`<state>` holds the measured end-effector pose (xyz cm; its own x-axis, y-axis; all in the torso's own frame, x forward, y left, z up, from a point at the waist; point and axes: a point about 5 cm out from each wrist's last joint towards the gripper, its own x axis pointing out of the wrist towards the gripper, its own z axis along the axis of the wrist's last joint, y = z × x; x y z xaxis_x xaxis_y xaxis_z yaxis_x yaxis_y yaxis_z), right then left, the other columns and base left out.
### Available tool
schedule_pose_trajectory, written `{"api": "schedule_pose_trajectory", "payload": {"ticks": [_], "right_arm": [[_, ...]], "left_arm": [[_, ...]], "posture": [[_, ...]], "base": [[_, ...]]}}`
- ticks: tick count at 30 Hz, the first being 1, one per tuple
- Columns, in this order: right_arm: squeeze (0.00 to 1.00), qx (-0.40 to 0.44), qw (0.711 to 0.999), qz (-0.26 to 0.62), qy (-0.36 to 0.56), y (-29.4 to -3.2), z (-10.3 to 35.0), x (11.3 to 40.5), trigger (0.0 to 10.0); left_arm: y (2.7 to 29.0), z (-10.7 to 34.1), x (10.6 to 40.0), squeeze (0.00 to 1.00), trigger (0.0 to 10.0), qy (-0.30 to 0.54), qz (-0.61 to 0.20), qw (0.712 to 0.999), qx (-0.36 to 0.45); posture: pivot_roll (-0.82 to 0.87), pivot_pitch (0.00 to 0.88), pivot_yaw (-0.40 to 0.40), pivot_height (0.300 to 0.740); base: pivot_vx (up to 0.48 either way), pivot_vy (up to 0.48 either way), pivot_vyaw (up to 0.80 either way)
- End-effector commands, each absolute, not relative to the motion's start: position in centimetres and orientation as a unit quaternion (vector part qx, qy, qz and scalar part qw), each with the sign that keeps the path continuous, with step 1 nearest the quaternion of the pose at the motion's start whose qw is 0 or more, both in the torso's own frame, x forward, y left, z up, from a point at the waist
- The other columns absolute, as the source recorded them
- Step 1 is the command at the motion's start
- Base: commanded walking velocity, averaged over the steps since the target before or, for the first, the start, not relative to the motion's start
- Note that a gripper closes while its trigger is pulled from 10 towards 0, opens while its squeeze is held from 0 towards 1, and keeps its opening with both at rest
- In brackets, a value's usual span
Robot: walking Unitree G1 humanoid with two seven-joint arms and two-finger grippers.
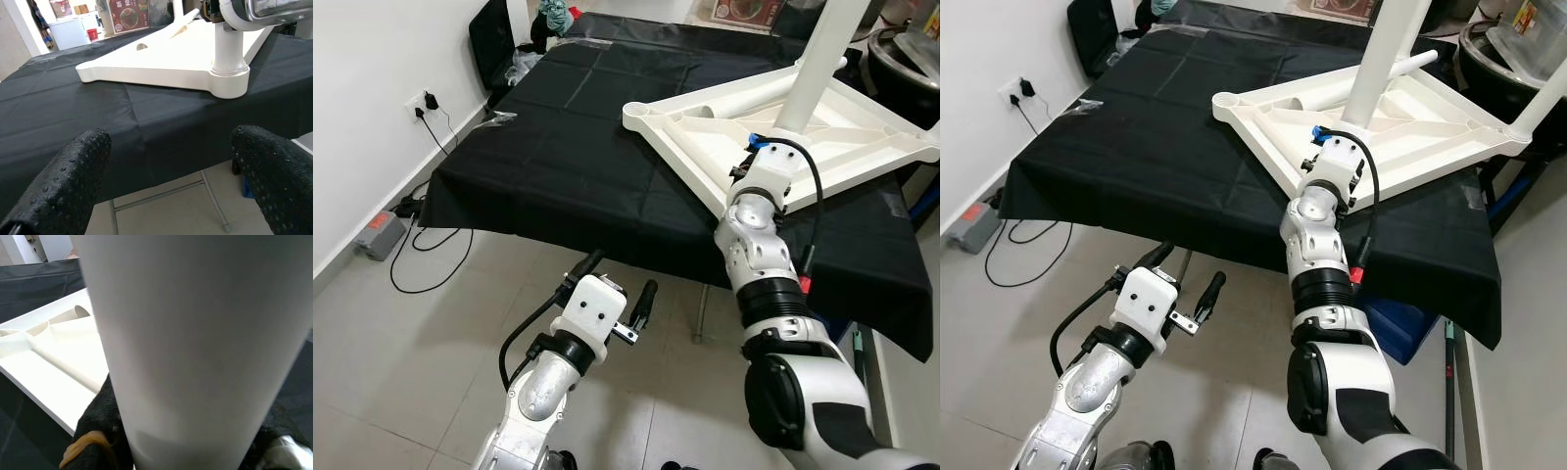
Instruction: Building children table
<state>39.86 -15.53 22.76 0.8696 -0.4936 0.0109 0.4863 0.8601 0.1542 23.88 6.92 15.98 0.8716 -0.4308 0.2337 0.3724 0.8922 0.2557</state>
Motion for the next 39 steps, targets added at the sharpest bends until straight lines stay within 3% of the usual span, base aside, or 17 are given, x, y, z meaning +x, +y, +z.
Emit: {"api": "schedule_pose_trajectory", "payload": {"ticks": [1, 5, 6, 9, 12, 15, 17, 18, 19, 20, 21, 23, 27, 34, 39], "right_arm": [[1.00, 0.076, 0.963, -0.256, -0.010, -15.1, 22.0, 39.4, 10.0], [1.00, 0.073, 0.966, -0.249, -0.020, -15.3, 22.0, 39.2, 10.0], [0.00, 0.066, 0.968, -0.242, -0.031, -15.5, 22.2, 39.1, 10.0], [0.00, 0.062, 0.971, -0.225, -0.047, -15.7, 22.6, 39.1, 10.0], [0.00, 0.058, 0.982, -0.155, -0.087, -16.1, 23.6, 39.3, 10.0], [0.00, 0.058, 0.982, -0.155, -0.087, -16.1, 23.6, 39.3, 10.0], [0.00, 0.045, 0.993, -0.010, -0.107, -15.9, 24.0, 39.7, 10.0], [0.00, 0.045, 0.993, -0.010, -0.107, -15.9, 24.0, 39.7, 10.0], [0.00, 0.031, 0.992, 0.070, -0.102, -15.8, 23.7, 39.7, 10.0], [0.00, 0.031, 0.992, 0.070, -0.102, -15.8, 23.7, 39.7, 10.0], [0.00, 0.019, 0.985, 0.142, -0.095, -15.8, 23.3, 39.5, 10.0], [0.00, 0.019, 0.985, 0.142, -0.095, -15.8, 23.3, 39.5, 10.0], [0.00, -0.012, 0.962, 0.268, -0.057, -15.3, 21.9, 38.9, 10.0], [0.00, -0.009, 0.955, 0.294, -0.051, -14.5, 21.9, 39.0, 10.0], [0.00, 0.011, 0.914, 0.402, -0.052, -12.4, 22.7, 38.5, 10.0]], "left_arm": [[6.9, 15.2, 23.7, 0.00, 10.0, -0.129, -0.212, 0.962, 0.110], [6.9, 15.1, 23.7, 0.00, 10.0, -0.127, -0.213, 0.962, 0.110], [6.9, 15.1, 23.7, 0.00, 10.0, -0.127, -0.214, 0.962, 0.110], [6.9, 15.1, 23.7, 0.00, 10.0, -0.126, -0.215, 0.962, 0.109], [6.8, 15.1, 23.7, 0.00, 10.0, -0.126, -0.216, 0.962, 0.109], [6.8, 15.1, 23.7, 0.00, 10.0, -0.126, -0.216, 0.962, 0.109], [6.8, 15.1, 23.7, 0.00, 10.0, -0.126, -0.216, 0.962, 0.109], [6.8, 15.1, 23.7, 0.00, 10.0, -0.126, -0.216, 0.962, 0.109], [6.8, 15.1, 23.7, 0.00, 10.0, -0.126, -0.216, 0.962, 0.108], [6.8, 15.1, 23.7, 0.00, 10.0, -0.126, -0.216, 0.962, 0.108], [6.8, 15.1, 23.8, 0.00, 10.0, -0.126, -0.215, 0.962, 0.109], [6.8, 15.1, 23.8, 0.00, 10.0, -0.126, -0.215, 0.962, 0.109], [6.9, 15.2, 23.8, 0.00, 10.0, -0.126, -0.214, 0.962, 0.109], [6.9, 15.2, 23.7, 0.00, 10.0, -0.128, -0.213, 0.963, 0.109], [7.0, 15.3, 23.7, 0.00, 10.0, -0.129, -0.212, 0.962, 0.110]], "posture": [[0.16, 0.151, -0.069, 0.740], [0.16, 0.146, -0.067, 0.740], [0.16, 0.143, -0.067, 0.740], [0.16, 0.139, -0.065, 0.740], [0.16, 0.138, -0.066, 0.740], [0.16, 0.138, -0.066, 0.740], [0.16, 0.147, -0.069, 0.740], [0.16, 0.147, -0.069, 0.740], [0.16, 0.152, -0.068, 0.740], [0.16, 0.152, -0.068, 0.740], [0.16, 0.153, -0.067, 0.740], [0.16, 0.153, -0.067, 0.740], [0.17, 0.157, -0.068, 0.740], [0.17, 0.161, -0.068, 0.740], [0.17, 0.169, -0.064, 0.740]], "base": [[0.000, 0.000, 0.00], [0.000, 0.000, 0.00], [0.000, 0.000, 0.00], [0.000, 0.000, 0.00], [0.000, 0.000, 0.00], [0.000, 0.000, 0.00], [0.000, 0.000, 0.00], [0.000, 0.000, 0.00], [0.000, 0.000, 0.00], [0.000, 0.000, 0.00], [0.000, 0.000, 0.00], [0.000, 0.000, 0.00], [0.000, 0.000, 0.00], [0.000, 0.000, 0.00], [0.000, 0.000, 0.00]]}}
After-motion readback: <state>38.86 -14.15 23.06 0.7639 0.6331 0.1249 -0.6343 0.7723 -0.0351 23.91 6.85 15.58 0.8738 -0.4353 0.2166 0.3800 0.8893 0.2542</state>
